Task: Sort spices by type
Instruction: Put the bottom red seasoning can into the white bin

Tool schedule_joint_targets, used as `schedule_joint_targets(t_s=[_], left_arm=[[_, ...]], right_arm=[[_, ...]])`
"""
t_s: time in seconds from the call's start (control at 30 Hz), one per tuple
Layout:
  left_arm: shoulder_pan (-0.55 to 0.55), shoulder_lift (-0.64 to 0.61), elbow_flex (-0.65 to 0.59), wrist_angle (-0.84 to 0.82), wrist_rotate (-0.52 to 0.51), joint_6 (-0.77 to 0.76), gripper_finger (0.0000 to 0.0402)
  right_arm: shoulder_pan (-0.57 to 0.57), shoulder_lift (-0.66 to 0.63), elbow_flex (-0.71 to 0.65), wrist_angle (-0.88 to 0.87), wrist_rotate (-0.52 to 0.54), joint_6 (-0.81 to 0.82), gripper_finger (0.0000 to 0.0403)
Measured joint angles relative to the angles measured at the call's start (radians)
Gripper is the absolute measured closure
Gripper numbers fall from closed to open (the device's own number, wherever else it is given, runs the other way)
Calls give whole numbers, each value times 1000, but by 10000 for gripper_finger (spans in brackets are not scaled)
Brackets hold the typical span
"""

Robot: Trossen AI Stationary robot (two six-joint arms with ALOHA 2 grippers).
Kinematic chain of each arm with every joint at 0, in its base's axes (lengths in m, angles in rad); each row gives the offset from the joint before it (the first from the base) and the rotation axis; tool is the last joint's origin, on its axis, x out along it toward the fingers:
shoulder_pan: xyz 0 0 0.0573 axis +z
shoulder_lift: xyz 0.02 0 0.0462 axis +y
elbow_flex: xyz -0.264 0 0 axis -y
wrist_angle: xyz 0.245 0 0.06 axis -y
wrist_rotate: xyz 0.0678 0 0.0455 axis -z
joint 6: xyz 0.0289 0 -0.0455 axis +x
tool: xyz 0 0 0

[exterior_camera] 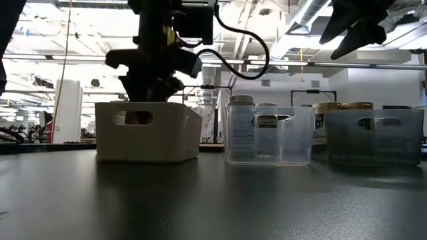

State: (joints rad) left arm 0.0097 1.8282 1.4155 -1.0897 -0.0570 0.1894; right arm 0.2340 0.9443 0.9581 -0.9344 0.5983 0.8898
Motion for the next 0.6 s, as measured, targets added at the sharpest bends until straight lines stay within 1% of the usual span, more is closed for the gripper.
schedule_joint_targets(t_s=[0.6], left_arm=[[41, 0, -2, 54, -23, 50, 192]], right_arm=[[0, 0, 0, 1, 0, 3, 88]])
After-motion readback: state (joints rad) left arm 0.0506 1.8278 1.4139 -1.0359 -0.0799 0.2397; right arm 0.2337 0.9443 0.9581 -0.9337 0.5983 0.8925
